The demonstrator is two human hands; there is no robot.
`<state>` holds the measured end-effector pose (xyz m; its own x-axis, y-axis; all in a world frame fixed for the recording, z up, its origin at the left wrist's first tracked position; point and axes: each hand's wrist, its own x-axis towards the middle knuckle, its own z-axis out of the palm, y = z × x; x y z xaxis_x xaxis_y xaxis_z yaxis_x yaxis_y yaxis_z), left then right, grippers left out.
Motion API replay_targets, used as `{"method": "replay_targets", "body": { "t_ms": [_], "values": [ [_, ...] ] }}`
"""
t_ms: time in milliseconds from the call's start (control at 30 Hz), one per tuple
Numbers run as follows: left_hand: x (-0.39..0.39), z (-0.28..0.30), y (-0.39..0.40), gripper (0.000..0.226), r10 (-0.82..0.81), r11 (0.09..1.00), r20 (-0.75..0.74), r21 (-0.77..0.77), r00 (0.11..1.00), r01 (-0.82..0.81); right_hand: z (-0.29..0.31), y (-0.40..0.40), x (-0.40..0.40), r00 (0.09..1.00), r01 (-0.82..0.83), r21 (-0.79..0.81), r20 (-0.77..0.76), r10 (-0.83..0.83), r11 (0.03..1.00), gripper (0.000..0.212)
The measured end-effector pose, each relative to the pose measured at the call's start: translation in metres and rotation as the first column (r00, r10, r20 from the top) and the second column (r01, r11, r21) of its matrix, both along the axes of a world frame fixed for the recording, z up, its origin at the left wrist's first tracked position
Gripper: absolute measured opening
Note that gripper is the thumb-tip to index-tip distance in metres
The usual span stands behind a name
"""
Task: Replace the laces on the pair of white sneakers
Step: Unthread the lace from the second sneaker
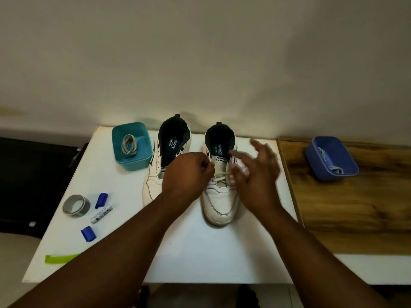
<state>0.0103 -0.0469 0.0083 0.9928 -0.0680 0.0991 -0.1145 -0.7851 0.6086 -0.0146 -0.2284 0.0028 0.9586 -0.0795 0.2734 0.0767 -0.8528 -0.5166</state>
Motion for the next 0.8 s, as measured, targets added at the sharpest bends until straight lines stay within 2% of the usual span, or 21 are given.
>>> {"method": "replay_targets", "body": {
  "t_ms": [67,133,233,300,367,400,467,533,600,667,733,800],
  "values": [
    [0.001,-0.001,0.001,0.029,-0.012,1.000,0.010,0.010,1.000,0.012,-0.010,0.013,-0.005,0.991,-0.105,-0.127,-0.102,0.092,0.986,0.017],
    [0.001,-0.002,0.001,0.028,-0.012,1.000,0.000,0.005,1.000,0.012,-0.011,0.014,-0.006,0.994,-0.078,-0.179,-0.093,0.062,0.981,0.012],
    [0.000,0.001,0.001,0.029,0.010,1.000,-0.003,0.019,1.000,-0.010,-0.004,-0.001,-0.002,0.995,0.087,-0.229,0.057,-0.076,0.970,0.014],
    [0.000,0.000,0.003,0.028,0.021,1.000,-0.007,0.016,1.000,-0.021,0.002,-0.017,0.001,0.956,0.279,-0.121,0.130,-0.264,0.953,0.013],
    [-0.001,0.000,0.004,0.026,0.031,0.999,-0.005,0.022,1.000,-0.031,0.006,-0.032,0.004,0.884,0.466,0.076,0.003,-0.467,0.882,0.017],
    [-0.002,0.001,0.003,0.023,0.036,0.999,0.000,0.019,0.999,-0.036,0.005,-0.037,0.006,0.841,0.540,0.102,-0.105,-0.531,0.835,0.019],
    [-0.003,0.002,0.001,0.013,0.066,0.997,0.029,-0.031,0.997,-0.065,0.001,-0.040,0.007,0.779,0.603,0.105,-0.291,-0.555,0.791,0.017],
    [-0.005,0.000,-0.003,0.025,0.045,0.999,0.081,0.004,0.996,-0.046,-0.006,-0.031,0.006,0.818,0.550,0.181,-0.312,-0.483,0.815,0.021],
    [-0.008,-0.003,-0.009,0.031,-0.039,0.985,0.147,0.174,0.988,0.014,-0.007,-0.020,0.004,0.939,0.342,0.204,-0.115,-0.325,0.917,0.036],
    [-0.011,-0.005,-0.012,0.025,-0.112,0.955,0.126,0.287,0.986,0.071,-0.001,-0.009,0.002,0.995,0.100,0.029,0.005,-0.100,0.995,0.051],
    [-0.011,-0.009,-0.012,0.024,-0.143,0.939,0.047,0.321,0.989,0.121,0.004,0.000,0.000,0.995,-0.083,-0.171,-0.069,0.072,0.982,0.060],
    [-0.010,-0.010,-0.009,0.026,-0.153,0.947,0.042,0.292,0.987,0.134,0.000,0.004,-0.003,0.976,-0.174,-0.218,-0.168,0.139,0.960,0.058]
  ]
}}
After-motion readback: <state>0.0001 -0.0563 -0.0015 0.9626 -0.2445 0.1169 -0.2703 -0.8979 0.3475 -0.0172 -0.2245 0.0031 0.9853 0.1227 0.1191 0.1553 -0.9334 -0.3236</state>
